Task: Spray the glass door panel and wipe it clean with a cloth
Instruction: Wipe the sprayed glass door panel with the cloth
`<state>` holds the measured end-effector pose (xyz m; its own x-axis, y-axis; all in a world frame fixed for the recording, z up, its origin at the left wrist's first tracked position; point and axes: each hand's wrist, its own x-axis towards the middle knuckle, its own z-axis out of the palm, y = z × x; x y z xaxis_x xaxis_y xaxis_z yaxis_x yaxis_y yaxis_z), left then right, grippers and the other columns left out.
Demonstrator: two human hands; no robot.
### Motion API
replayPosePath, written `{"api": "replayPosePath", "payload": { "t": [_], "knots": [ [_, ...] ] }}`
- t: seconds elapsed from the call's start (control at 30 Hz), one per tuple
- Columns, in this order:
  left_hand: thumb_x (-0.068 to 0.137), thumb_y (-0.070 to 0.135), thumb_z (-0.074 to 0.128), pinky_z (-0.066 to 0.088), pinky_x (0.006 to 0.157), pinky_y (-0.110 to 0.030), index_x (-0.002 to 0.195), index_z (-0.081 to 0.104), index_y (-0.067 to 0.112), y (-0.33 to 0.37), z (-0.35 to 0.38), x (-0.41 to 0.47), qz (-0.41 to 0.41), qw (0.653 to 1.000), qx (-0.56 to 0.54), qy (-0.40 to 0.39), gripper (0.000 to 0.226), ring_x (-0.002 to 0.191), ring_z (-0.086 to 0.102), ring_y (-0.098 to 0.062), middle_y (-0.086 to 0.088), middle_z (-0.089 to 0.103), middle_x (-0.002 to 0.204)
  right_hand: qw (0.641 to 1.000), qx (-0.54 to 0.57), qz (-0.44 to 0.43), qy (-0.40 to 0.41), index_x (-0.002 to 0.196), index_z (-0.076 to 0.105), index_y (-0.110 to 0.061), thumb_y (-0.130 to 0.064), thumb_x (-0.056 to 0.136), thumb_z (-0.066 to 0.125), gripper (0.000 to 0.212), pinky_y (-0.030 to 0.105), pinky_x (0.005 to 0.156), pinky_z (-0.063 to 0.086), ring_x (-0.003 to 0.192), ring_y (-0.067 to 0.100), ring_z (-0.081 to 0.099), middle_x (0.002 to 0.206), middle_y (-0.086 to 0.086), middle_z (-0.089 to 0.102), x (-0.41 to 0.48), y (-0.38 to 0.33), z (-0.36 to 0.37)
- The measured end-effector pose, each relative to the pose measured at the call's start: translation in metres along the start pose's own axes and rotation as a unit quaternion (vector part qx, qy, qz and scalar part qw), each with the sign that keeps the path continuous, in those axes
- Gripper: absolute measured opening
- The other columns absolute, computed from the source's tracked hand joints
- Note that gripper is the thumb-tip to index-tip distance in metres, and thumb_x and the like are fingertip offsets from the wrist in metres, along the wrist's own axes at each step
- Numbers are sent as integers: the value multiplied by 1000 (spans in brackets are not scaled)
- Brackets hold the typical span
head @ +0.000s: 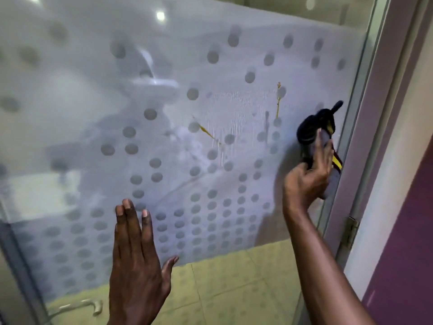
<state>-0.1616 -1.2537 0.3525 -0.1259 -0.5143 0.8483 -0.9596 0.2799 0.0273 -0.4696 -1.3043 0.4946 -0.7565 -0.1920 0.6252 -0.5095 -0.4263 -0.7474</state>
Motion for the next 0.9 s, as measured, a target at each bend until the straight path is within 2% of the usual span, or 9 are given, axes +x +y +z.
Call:
{"api": "replayPosePath", "payload": {
  "t": [0.07,0.13,0.3,0.4,0.5,0.57,0.63,0.8,0.9],
  "knots": [
    [91,55,53,27,129,-67,167,27,-17,3,-1,1,-6,1000,0,0,108,166,18,-63,-41,11,180,998,-10,-51,-20,162,54,-14,12,76,43,90,63,138,23,169,43,28,177,23,37,-21,-16,11],
    [89,53,53,28,127,-68,165,30,-19,5,-2,2,-9,1000,-2,3,107,163,24,-66,-45,16,177,967,-63,-229,-93,162,54,-14,12,77,47,89,67,137,19,169,50,25,177,28,34,-61,-18,15],
    [83,53,55,31,123,-68,158,40,-20,1,-5,3,2,1000,-11,11,105,157,32,-65,-48,29,170,797,-157,-533,-237,165,50,-31,17,99,43,82,68,134,29,168,45,29,177,22,38,-112,-5,9],
    [86,53,57,33,122,-66,158,38,-17,-3,-4,3,14,1000,-13,20,103,158,30,-59,-48,33,168,841,-155,-486,-180,162,56,-29,20,93,46,85,65,134,31,168,41,34,176,24,38,-85,-11,8],
    [88,54,57,26,129,-57,161,34,-13,-7,-3,2,11,999,-27,18,102,160,28,-55,-44,33,170,955,-86,-265,-102,159,59,-18,23,69,41,100,65,137,23,169,40,29,177,24,36,-57,-29,14],
    [88,55,61,20,132,-53,163,33,-11,-9,-2,0,12,999,-31,13,103,162,27,-54,-42,31,173,990,-8,-123,-66,161,56,-18,20,70,38,100,63,138,23,171,31,27,178,17,37,-57,-45,21],
    [85,51,73,26,132,-55,164,32,-11,-12,0,-2,19,999,-32,5,109,163,27,-54,-41,30,174,990,11,-124,-64,162,55,-17,17,74,40,96,63,139,22,172,31,25,179,16,36,-72,-58,29],
    [91,50,61,40,121,-64,165,34,-10,-8,-10,-4,5,997,-70,27,99,167,27,-54,-36,24,179,913,-67,-364,-174,162,50,-3,29,73,42,95,70,136,24,169,45,27,177,20,37,-114,-42,22],
    [95,47,68,32,135,-58,163,38,-9,13,-24,1,-17,990,-121,77,93,169,25,-55,-37,24,179,896,-74,-390,-197,153,54,2,34,82,40,79,69,132,33,165,45,37,170,18,47,-112,-28,10]
  ]
}}
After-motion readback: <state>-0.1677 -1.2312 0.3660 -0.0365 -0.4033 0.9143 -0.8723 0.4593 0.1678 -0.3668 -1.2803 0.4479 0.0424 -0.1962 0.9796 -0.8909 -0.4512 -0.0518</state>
